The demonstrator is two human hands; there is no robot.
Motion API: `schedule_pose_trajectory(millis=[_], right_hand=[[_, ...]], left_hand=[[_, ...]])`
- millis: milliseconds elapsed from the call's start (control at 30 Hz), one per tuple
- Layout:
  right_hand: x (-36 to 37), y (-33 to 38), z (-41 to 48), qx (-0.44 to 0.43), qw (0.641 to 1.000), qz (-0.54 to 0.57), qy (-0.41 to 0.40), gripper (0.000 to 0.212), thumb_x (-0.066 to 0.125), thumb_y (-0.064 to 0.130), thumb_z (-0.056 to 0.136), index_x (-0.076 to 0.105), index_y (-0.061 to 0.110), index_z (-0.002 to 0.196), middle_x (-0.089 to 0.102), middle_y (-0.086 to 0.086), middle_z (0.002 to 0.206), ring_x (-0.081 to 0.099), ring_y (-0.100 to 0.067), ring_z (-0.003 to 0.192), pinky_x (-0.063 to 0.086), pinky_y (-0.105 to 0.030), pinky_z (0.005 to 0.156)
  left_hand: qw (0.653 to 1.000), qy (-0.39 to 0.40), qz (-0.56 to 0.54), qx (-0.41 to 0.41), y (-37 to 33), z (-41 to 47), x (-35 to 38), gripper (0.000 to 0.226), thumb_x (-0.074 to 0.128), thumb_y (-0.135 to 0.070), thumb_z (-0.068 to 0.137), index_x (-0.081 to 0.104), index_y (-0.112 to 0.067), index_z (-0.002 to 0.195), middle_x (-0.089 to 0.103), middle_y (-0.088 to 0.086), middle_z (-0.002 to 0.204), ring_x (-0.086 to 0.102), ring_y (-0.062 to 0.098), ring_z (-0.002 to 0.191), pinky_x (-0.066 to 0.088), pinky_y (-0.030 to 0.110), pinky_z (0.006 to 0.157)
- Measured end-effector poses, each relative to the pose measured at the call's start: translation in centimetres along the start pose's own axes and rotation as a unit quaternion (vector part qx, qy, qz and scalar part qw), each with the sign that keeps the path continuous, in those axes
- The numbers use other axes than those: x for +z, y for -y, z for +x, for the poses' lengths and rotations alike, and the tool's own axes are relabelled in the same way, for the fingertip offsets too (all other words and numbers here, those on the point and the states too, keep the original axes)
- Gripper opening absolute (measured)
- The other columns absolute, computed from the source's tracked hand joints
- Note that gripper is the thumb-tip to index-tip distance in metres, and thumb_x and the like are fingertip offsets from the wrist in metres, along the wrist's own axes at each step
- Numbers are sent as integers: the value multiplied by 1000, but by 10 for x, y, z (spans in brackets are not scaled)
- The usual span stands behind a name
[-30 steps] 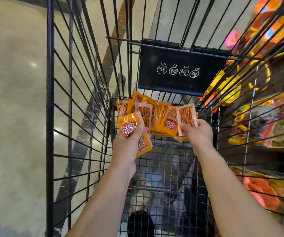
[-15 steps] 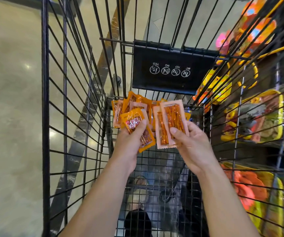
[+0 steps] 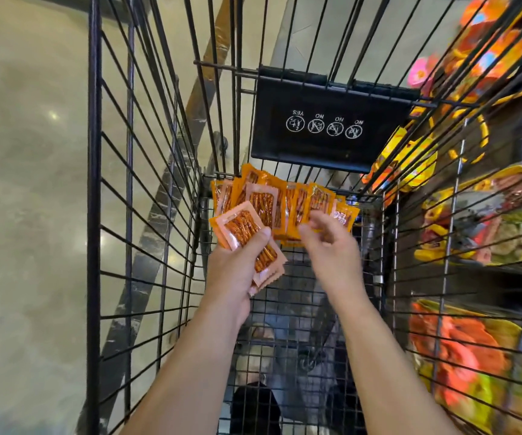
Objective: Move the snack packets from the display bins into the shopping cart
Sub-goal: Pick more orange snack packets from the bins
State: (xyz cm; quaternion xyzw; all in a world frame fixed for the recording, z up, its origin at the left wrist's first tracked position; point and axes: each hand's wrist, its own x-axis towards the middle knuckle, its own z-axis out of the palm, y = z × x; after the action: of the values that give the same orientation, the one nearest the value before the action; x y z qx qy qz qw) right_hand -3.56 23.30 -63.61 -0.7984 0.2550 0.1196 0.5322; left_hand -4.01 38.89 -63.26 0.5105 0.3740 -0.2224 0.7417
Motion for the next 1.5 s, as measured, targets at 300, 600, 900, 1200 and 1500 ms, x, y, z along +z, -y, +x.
schedule_pose_trajectory(millis=[300, 600, 900, 1200, 1500], right_hand=[[32, -13, 72, 99, 949, -297, -29, 99, 66, 77, 81, 28, 21, 153, 25, -9, 154, 21, -33, 145, 31, -56, 118], [7, -19, 65, -6, 949, -303, -90, 18, 61, 35, 98, 66, 22, 111, 55, 2, 102, 58, -22, 93, 45, -34, 79], [-28, -28, 37, 19, 992, -26, -121, 21, 56, 8, 100, 69, 25, 100, 75, 3, 95, 75, -5, 72, 63, -27, 60], [-66, 31, -72, -62, 984, 85, -145, 36, 63, 1, 91, 69, 36, 87, 72, 26, 81, 62, 14, 74, 45, -5, 66], [-104, 141, -247, -121, 960, 154, -202, 19, 63, 22, 93, 74, 21, 108, 78, 8, 100, 71, -5, 91, 56, -21, 77]], left_hand=[[1000, -14, -7, -8, 1, 2, 0, 24, 83, -32, 90, 77, -25, 112, 82, 5, 105, 81, 24, 91, 63, 55, 86], [1000, -10, -5, 0, 4, 7, 2, 19, 84, -28, 90, 78, -26, 108, 83, 2, 101, 81, 21, 92, 66, 38, 65], [999, -10, 33, -12, -4, -5, 7, 13, 85, -30, 88, 80, -25, 98, 83, 0, 96, 81, 20, 86, 64, 34, 64], [990, 30, 126, 50, -61, -87, 13, 19, 85, -27, 88, 82, -42, 77, 83, 0, 91, 81, 22, 86, 67, 42, 75], [965, 159, 183, 98, -144, -241, -8, 5, 84, -22, 90, 82, -20, 94, 83, 5, 100, 80, 26, 94, 63, 58, 92]])
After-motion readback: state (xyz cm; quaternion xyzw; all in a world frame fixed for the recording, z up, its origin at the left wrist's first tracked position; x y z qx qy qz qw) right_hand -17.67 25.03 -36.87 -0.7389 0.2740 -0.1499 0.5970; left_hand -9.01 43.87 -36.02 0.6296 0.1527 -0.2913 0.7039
